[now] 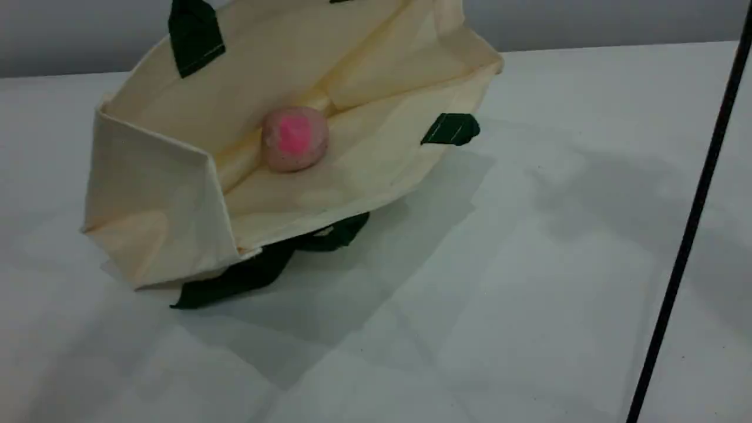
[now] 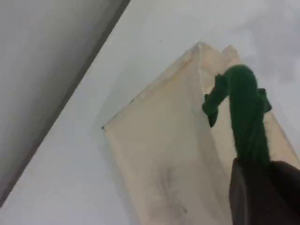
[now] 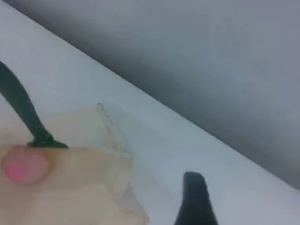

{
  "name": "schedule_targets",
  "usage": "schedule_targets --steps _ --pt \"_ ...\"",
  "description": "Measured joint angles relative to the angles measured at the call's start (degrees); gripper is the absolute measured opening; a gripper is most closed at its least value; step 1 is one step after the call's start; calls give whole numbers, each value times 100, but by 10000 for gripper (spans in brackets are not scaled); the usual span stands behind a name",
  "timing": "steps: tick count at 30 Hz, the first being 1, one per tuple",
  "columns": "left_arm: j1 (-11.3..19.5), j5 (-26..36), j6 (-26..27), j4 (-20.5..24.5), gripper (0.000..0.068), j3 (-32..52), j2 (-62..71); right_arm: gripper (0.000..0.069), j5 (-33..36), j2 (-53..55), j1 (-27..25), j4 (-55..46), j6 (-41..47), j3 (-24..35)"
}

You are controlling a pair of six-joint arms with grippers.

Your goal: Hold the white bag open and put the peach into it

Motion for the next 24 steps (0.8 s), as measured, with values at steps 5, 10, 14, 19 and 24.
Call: schedule_targets --steps 5,10,14,19,24 --pt "0 0 0 -166 87 0 0 439 6 -8 0 -6 0 0" --pt "0 -5 42 -198 126 0 0 439 11 -8 0 -6 0 0" --pt "0 -17 42 -204 261 0 0 439 22 -8 5 -6 0 0" --pt "0 -17 42 -199 426 0 0 439 22 -8 5 -6 0 0" --pt "0 -11 -293 -121 463 0 -5 439 48 -68 5 -6 0 0"
